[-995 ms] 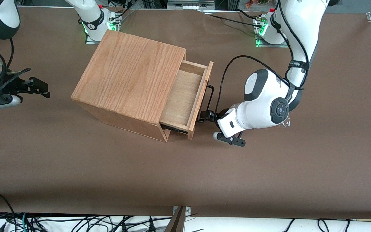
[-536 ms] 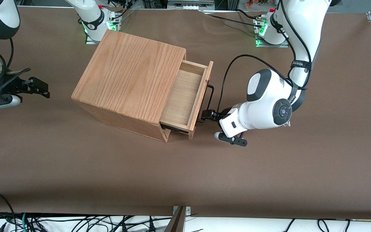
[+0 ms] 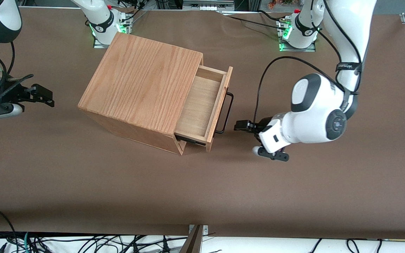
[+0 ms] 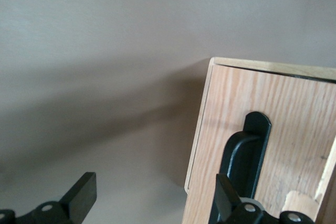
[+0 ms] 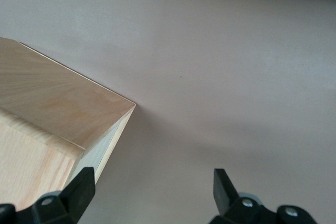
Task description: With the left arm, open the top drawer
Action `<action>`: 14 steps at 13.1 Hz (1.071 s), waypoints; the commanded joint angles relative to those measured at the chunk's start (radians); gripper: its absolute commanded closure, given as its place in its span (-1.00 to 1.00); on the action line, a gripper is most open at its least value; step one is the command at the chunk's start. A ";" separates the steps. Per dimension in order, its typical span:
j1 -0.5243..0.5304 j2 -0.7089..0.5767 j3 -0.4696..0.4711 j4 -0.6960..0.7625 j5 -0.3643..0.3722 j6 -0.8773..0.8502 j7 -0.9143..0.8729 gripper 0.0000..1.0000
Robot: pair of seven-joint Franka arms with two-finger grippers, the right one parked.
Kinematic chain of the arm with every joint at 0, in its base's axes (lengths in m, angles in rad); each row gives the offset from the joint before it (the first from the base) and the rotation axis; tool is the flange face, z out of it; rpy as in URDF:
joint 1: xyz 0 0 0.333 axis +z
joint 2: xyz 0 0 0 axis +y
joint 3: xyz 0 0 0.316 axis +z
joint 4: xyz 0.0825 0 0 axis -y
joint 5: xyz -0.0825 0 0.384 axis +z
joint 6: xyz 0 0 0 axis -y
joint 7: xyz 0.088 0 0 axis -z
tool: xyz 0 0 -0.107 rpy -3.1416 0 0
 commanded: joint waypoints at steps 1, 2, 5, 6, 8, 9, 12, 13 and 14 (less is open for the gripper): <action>0.073 -0.036 0.002 0.004 -0.002 -0.085 0.006 -1.00; 0.108 -0.045 0.004 0.004 0.026 -0.120 0.007 -1.00; 0.178 -0.101 0.003 0.002 0.185 -0.221 0.010 -1.00; 0.197 -0.127 0.006 0.004 0.205 -0.260 0.010 -1.00; 0.214 -0.166 0.004 0.002 0.321 -0.289 0.057 -1.00; 0.216 -0.178 0.006 0.002 0.354 -0.291 0.105 -1.00; 0.284 -0.219 0.001 0.002 0.406 -0.318 0.200 -1.00; 0.321 -0.224 -0.004 0.001 0.409 -0.320 0.255 -1.00; 0.343 -0.227 0.002 0.002 0.425 -0.325 0.315 -1.00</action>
